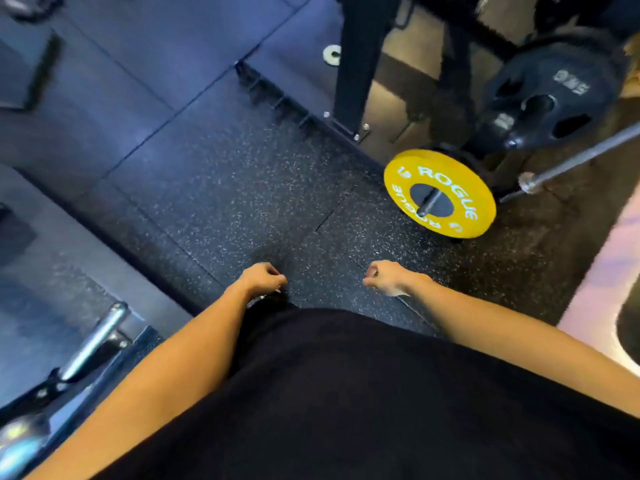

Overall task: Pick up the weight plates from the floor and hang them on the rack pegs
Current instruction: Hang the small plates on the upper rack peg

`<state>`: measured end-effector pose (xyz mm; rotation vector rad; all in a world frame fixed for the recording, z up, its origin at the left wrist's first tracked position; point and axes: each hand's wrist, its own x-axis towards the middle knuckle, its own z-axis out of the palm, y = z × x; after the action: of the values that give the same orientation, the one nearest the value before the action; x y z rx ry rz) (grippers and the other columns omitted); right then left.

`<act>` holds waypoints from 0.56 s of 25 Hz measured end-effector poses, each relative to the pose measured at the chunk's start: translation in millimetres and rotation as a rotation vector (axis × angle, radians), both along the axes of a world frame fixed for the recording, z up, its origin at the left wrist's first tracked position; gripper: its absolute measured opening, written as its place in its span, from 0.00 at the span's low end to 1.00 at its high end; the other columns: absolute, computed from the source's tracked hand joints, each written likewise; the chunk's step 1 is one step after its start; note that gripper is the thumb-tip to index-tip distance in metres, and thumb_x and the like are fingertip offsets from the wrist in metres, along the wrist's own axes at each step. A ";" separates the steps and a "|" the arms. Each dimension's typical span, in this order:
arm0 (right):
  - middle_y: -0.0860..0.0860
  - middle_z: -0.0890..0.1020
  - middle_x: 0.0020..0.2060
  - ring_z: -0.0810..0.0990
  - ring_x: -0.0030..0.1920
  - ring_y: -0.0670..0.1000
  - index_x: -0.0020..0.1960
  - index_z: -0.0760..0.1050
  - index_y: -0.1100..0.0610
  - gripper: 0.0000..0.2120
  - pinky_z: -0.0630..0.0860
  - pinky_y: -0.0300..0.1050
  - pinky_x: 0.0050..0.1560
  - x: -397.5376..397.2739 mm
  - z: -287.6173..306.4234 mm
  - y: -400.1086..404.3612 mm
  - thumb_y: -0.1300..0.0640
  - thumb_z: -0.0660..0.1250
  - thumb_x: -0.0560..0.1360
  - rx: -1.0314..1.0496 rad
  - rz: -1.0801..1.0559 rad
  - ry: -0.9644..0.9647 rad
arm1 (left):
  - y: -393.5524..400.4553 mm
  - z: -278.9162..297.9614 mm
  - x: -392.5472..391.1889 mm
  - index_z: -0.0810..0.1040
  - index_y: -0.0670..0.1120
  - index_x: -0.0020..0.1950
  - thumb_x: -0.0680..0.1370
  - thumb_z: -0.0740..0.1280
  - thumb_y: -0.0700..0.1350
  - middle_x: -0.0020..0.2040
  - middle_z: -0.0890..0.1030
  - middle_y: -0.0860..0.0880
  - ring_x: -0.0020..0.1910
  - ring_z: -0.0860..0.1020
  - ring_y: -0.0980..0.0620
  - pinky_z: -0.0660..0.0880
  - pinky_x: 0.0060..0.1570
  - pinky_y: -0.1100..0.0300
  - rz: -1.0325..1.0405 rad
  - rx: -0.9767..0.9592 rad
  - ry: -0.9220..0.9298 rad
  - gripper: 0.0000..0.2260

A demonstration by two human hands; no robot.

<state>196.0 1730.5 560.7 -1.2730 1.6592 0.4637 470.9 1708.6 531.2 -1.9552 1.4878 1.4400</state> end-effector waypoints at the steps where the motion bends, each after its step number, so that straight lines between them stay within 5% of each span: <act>1: 0.61 0.80 0.56 0.78 0.57 0.60 0.58 0.76 0.65 0.17 0.73 0.49 0.56 15.8 -1.3 -23.3 0.53 0.62 0.77 -0.003 0.060 0.006 | -10.0 -1.0 19.0 0.78 0.49 0.53 0.75 0.68 0.51 0.50 0.79 0.48 0.51 0.77 0.48 0.71 0.47 0.60 0.039 -0.001 0.001 0.09; 5: 0.62 0.81 0.53 0.80 0.52 0.61 0.55 0.77 0.66 0.19 0.76 0.49 0.47 113.2 -6.6 -133.6 0.51 0.62 0.76 -0.016 0.282 0.007 | -59.6 3.7 120.9 0.78 0.48 0.49 0.75 0.69 0.52 0.39 0.76 0.49 0.40 0.73 0.51 0.68 0.31 0.63 0.208 -0.022 0.031 0.08; 9: 0.54 0.79 0.54 0.77 0.52 0.54 0.56 0.74 0.56 0.14 0.74 0.47 0.49 231.4 -9.4 -230.7 0.48 0.63 0.77 -0.065 0.331 -0.052 | -108.9 12.4 232.3 0.77 0.49 0.52 0.75 0.69 0.53 0.49 0.82 0.45 0.41 0.76 0.48 0.71 0.33 0.62 0.366 -0.037 -0.021 0.10; 14: 0.54 0.79 0.55 0.77 0.53 0.54 0.57 0.74 0.57 0.15 0.71 0.45 0.49 332.5 -11.2 -316.5 0.49 0.64 0.76 -0.114 0.453 -0.078 | -162.7 11.3 313.0 0.76 0.49 0.56 0.76 0.68 0.54 0.55 0.81 0.44 0.40 0.74 0.49 0.71 0.32 0.60 0.470 0.000 0.007 0.13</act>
<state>528.5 1414.0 549.5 -1.7395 1.3443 0.5854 783.9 1545.9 542.5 -2.4108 1.0675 1.6179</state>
